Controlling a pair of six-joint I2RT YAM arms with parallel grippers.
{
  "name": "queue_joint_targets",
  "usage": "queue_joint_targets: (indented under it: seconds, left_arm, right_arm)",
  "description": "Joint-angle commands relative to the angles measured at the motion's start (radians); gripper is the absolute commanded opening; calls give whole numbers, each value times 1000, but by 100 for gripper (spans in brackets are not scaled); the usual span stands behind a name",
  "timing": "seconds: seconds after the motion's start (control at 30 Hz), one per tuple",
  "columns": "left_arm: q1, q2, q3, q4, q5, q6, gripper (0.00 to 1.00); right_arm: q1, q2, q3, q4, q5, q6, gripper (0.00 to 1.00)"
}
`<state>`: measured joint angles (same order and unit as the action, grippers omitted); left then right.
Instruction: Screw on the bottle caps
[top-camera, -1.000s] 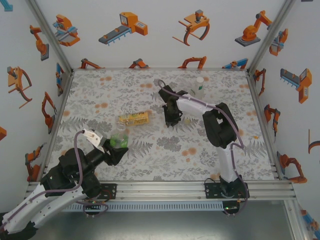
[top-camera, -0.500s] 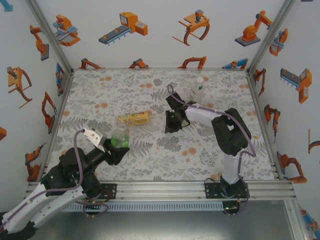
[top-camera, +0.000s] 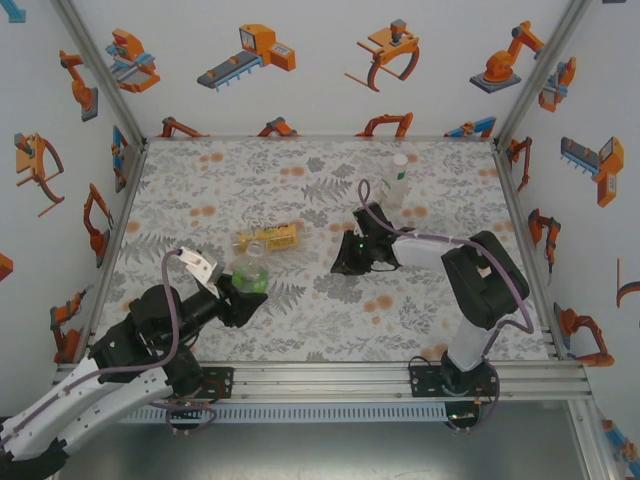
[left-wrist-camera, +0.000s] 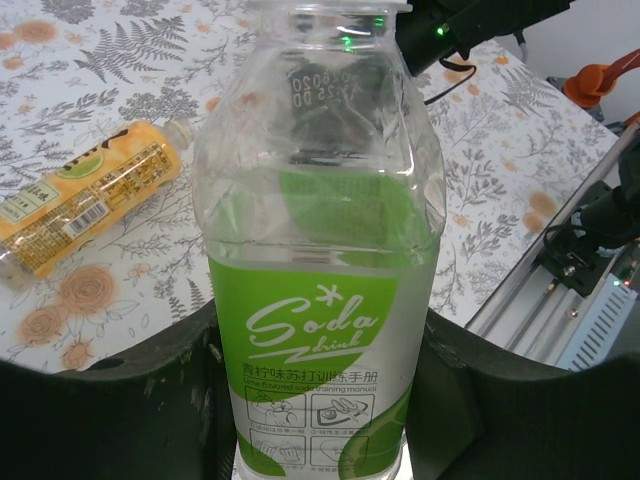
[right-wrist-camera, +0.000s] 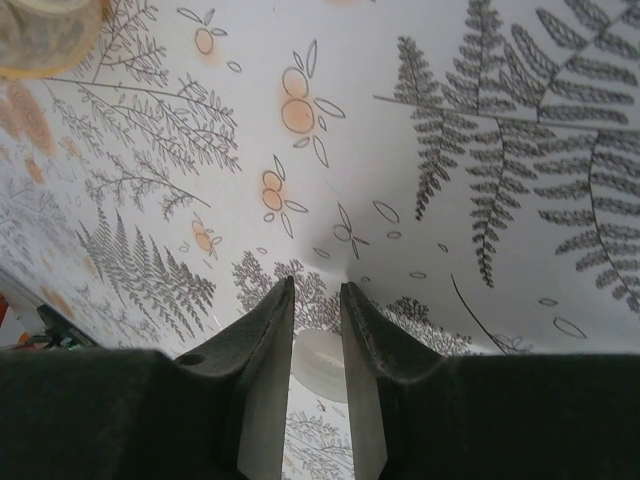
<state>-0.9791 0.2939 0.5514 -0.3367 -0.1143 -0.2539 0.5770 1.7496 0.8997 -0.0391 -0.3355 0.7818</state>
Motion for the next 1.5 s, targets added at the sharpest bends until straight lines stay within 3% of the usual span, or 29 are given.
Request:
queue_joint_targets:
  seconds: [0.0, 0.23, 0.77, 1.47]
  left_arm:
    - [7, 14, 54, 27, 28, -31, 0]
    - [5, 2, 19, 72, 31, -65, 0]
    - [5, -18, 9, 51, 21, -94, 0]
    - [5, -41, -16, 46, 27, -102, 0]
  right_arm:
    - [-8, -17, -26, -55, 64, -15, 30]
    - [1, 22, 110, -293, 201, -137, 39]
    - [112, 206, 439, -582, 358, -282, 40]
    - [210, 191, 425, -652, 435, -256, 44]
